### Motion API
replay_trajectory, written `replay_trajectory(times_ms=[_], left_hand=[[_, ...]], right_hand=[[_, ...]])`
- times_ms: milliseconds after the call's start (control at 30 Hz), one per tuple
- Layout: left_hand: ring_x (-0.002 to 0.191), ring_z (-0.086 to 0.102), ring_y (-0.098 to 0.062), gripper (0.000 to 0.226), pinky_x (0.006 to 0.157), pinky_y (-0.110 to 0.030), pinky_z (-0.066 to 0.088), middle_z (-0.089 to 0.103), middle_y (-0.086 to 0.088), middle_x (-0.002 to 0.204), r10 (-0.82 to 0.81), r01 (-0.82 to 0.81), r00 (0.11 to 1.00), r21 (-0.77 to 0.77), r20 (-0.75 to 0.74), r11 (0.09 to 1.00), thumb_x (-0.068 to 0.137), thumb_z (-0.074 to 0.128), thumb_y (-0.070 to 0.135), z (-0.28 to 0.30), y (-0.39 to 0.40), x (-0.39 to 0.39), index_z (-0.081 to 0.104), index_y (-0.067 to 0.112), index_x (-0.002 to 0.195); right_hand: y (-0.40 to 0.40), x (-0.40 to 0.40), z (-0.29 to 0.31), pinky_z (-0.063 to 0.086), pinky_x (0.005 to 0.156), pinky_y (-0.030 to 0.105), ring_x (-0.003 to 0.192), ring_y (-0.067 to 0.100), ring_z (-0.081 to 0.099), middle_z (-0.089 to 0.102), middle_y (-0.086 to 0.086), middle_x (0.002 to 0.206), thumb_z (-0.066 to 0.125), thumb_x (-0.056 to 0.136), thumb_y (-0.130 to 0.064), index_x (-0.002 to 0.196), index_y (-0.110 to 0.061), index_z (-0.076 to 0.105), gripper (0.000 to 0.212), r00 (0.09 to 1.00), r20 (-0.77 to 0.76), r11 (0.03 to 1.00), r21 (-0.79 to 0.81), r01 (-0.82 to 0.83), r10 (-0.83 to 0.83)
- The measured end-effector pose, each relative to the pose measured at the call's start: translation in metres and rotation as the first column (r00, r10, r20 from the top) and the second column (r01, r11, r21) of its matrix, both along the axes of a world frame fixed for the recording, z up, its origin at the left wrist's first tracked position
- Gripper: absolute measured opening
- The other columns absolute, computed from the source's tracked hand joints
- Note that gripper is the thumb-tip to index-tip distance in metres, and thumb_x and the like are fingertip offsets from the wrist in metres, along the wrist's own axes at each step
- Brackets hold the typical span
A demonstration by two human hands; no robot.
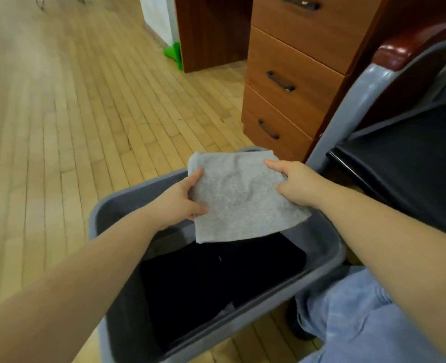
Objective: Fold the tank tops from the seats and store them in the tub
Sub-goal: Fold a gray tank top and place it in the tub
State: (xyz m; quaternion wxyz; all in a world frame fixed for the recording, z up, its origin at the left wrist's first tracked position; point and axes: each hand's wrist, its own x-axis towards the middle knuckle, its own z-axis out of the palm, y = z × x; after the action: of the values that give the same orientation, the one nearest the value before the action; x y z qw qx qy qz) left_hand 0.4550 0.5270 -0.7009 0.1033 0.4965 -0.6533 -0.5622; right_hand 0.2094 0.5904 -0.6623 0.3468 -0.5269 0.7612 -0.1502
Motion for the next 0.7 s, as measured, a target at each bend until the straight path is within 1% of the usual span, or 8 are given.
replay_trajectory(times_ms=[100,200,267,333,400,467,567,700], left_hand=[[0.102,0.059,-0.013,0.095,0.076,-0.026,0.056,0.038,0.004,0.138,0.047,-0.048,0.999,0.037,0.007,0.998,0.086,0.068,0.004,-0.026,0.013,-0.008,0.009,0.033,0.154],[0.105,0.058,-0.016,0.096,0.067,-0.023,0.055,0.034,0.002,0.147,0.093,-0.092,0.996,0.102,-0.004,0.991,0.087,0.066,0.003,-0.054,0.028,-0.017,0.005,0.031,0.154],[0.115,0.056,-0.022,0.097,0.080,-0.030,0.057,0.031,-0.001,0.151,0.123,-0.123,0.992,0.121,0.006,0.985,0.086,0.066,0.003,-0.072,0.039,-0.022,0.003,0.032,0.154],[0.123,0.051,-0.024,0.098,0.090,-0.036,0.054,0.027,-0.001,0.154,0.140,-0.141,0.990,0.131,0.020,0.981,0.086,0.066,0.003,-0.089,0.051,-0.028,0.002,0.034,0.154],[0.126,0.048,-0.023,0.098,0.081,-0.029,0.055,0.024,0.001,0.155,0.151,-0.150,0.989,0.145,0.007,0.978,0.087,0.065,0.002,-0.103,0.062,-0.034,0.000,0.032,0.154],[0.127,0.046,-0.021,0.097,0.076,-0.022,0.053,0.023,0.001,0.156,0.158,-0.156,0.987,0.147,-0.002,0.977,0.087,0.063,0.001,-0.113,0.071,-0.042,-0.002,0.030,0.154],[0.133,0.040,-0.021,0.098,0.093,-0.028,0.049,0.021,0.000,0.156,0.146,-0.146,0.989,0.140,0.012,0.979,0.087,0.062,-0.001,-0.124,0.080,-0.051,-0.004,0.026,0.154],[0.138,0.032,-0.017,0.097,0.100,-0.022,0.041,0.012,0.002,0.158,0.078,-0.080,0.997,0.133,0.019,0.988,0.089,0.060,0.000,-0.135,0.085,-0.062,-0.009,0.023,0.154]], right_hand=[[-0.004,0.004,-0.018,0.047,0.097,0.050,0.120,0.044,0.051,0.051,0.020,0.138,0.040,0.094,0.004,0.148,-0.034,0.031,0.067,0.998,-0.052,0.997,0.078,-0.024,0.028],[-0.003,0.010,-0.034,0.042,0.065,0.032,0.079,0.031,0.052,0.060,0.009,0.111,0.034,0.094,0.007,0.149,-0.034,0.028,0.069,0.997,-0.073,0.988,0.151,-0.023,0.034],[-0.001,0.012,-0.046,0.035,0.053,0.028,0.061,0.022,0.042,0.050,-0.002,0.085,0.031,0.093,0.009,0.150,-0.033,0.026,0.071,0.991,-0.125,0.982,0.189,-0.024,0.048],[0.002,0.012,-0.057,0.034,0.051,0.027,0.057,0.017,0.039,0.047,-0.004,0.083,0.030,0.093,0.011,0.151,-0.031,0.024,0.073,0.984,-0.160,0.975,0.220,-0.036,0.073],[0.005,0.011,-0.068,0.038,0.053,0.028,0.073,0.024,0.053,0.055,0.008,0.124,0.030,0.092,0.012,0.152,-0.030,0.022,0.074,0.983,-0.156,0.969,0.242,-0.053,0.093],[0.007,0.009,-0.078,0.049,0.068,0.034,0.109,0.035,0.054,0.030,0.012,0.154,0.030,0.092,0.012,0.152,-0.031,0.021,0.075,0.975,-0.188,0.964,0.256,-0.071,0.122],[0.009,0.005,-0.092,0.046,0.098,0.040,0.131,0.034,0.041,0.023,0.011,0.158,0.032,0.092,0.010,0.152,-0.032,0.018,0.075,0.962,-0.224,0.955,0.283,-0.090,0.157],[0.011,-0.003,-0.109,0.038,0.108,0.040,0.136,0.032,0.037,0.025,0.011,0.157,0.034,0.093,0.008,0.153,-0.031,0.018,0.073,0.955,-0.243,0.940,0.331,-0.084,0.171]])
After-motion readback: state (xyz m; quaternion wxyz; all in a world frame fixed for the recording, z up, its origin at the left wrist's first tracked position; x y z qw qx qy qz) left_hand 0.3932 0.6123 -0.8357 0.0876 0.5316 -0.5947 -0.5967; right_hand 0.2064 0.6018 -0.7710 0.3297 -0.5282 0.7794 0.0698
